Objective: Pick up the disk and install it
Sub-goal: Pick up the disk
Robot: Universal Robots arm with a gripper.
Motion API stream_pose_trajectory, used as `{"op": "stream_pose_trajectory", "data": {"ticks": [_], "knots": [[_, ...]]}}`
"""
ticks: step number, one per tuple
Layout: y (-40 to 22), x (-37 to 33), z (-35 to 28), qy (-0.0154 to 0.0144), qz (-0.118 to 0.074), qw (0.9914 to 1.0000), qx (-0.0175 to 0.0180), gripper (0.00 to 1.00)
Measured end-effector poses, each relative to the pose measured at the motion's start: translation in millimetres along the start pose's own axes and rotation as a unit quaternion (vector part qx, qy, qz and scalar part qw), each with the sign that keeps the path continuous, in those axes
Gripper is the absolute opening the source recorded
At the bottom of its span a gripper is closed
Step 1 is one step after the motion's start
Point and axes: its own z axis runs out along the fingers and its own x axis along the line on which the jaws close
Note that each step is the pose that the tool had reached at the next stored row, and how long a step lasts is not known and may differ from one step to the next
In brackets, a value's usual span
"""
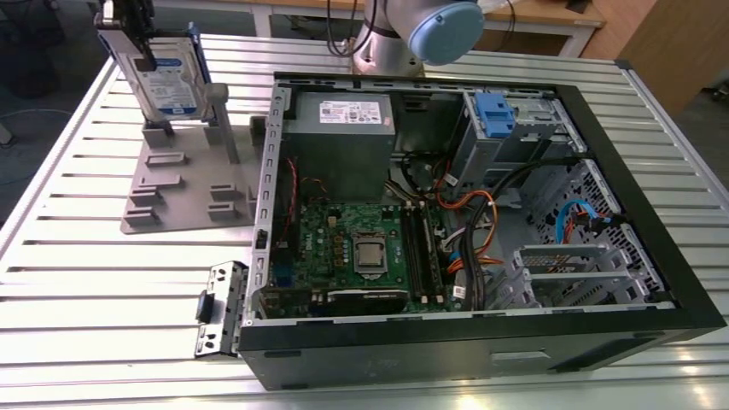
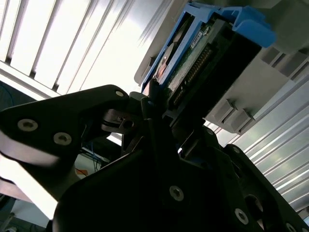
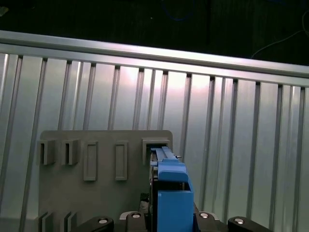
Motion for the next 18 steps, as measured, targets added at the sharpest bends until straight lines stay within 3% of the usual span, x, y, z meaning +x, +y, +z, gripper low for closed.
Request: {"op": "stream_pose_trajectory", "data": {"ticks": [18], "knots": [[0.5,-0.8,-15.1,-0.0017,0.000,1.00000,0.0001,0.36]]}}
